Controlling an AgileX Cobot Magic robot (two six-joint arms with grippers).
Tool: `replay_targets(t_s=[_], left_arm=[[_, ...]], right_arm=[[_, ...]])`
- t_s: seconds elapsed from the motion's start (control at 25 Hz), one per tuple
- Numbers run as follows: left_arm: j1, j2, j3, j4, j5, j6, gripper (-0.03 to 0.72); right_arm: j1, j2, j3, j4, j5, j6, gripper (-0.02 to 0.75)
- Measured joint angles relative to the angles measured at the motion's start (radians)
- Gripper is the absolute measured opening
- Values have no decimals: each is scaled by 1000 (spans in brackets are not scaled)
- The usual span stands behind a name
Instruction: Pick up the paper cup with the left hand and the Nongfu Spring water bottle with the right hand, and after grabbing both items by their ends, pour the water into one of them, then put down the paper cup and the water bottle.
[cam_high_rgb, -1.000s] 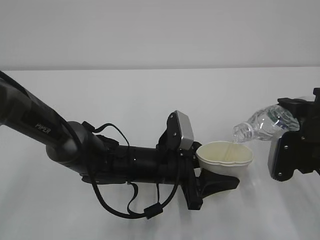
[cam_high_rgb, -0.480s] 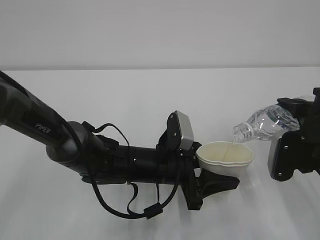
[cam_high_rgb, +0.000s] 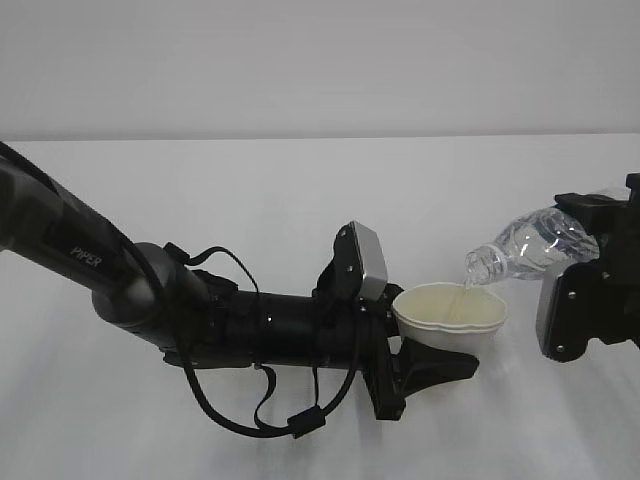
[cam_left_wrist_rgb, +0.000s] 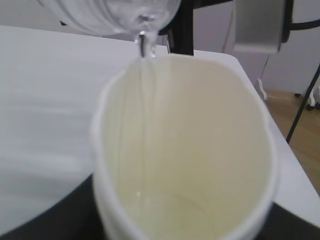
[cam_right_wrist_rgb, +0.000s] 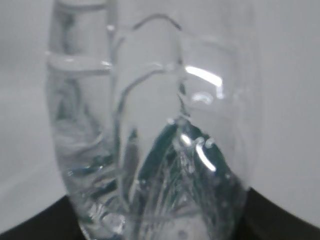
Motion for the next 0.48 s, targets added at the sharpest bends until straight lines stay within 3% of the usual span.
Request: replay_targets(t_s=[0.48], left_arm=[[0,2,0,0,4,0,393]], right_arm=[[0,0,-6,-10,-7,-8,385]])
